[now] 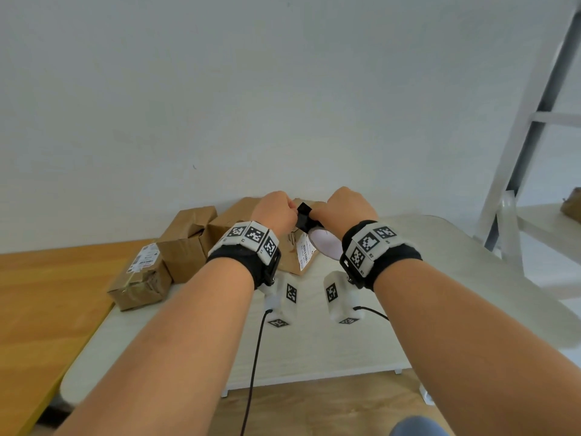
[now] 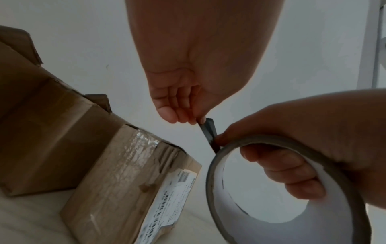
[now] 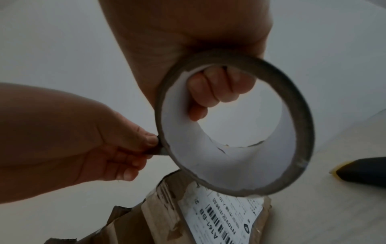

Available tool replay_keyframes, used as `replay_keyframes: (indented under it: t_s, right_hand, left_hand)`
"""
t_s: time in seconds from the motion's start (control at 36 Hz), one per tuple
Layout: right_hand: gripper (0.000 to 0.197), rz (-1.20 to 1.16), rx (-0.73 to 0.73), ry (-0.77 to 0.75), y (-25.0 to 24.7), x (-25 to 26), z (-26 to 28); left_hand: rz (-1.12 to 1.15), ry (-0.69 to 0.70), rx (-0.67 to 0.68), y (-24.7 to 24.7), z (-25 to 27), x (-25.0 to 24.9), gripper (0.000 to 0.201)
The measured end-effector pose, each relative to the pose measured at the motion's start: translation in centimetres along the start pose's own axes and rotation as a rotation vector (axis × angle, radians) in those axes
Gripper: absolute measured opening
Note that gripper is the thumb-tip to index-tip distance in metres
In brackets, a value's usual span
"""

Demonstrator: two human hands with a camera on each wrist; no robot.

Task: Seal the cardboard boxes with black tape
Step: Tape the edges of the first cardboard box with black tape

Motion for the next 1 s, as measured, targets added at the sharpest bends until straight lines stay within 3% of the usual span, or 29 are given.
replay_keyframes:
  t_s: [0.22,0.47,0.58,0.67,0.81,1.0]
  right_hand:
    - [0.031,0.021,0.029,0.046,1.0,-0.3,-0.2]
    - [0.041,-0.117,0.02,-0.013,0.6,-0.3,-1.0]
    - [0.035,-0.084,0.03,0.012,1.0,-0.2,-1.4]
    - [0.031,-0.078,0.047,0.034,1.5,-0.1,-1.6]
    - [0.034,-0.025,0.071,0.032,2.3,0.0,-1.8]
    - [0.033,0.012,0.096,0.034,2.7,0.0,-2.0]
  left_hand:
    - [-0.011,-0.008,0.01,-0.7,-1.0,0.8,0.024]
    - [0.168,-0.111,0.052,-0.4,-2.3,1.8,0.013]
    - [0.176,-0.111,0.048,0.1,-2.6,2.3,0.021]
    - [0.15,-0.129,0.039,0.4,-3.1,2.7,0.029]
    - [0.05,-0.16,0.069,0.6,-3.4,3.2,0.021]
    - [-0.003,-0.173,0.076,0.6,-3.8,3.7,0.031]
Point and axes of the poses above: each hand's wrist, its own z-axis away from the middle knuckle, its own y-axis out of the palm, x = y × z, the point moved 5 cm from there along -z, towards the middle knuckle, and after that the axes turned 6 degrees about -y, right-handed, at the moved point
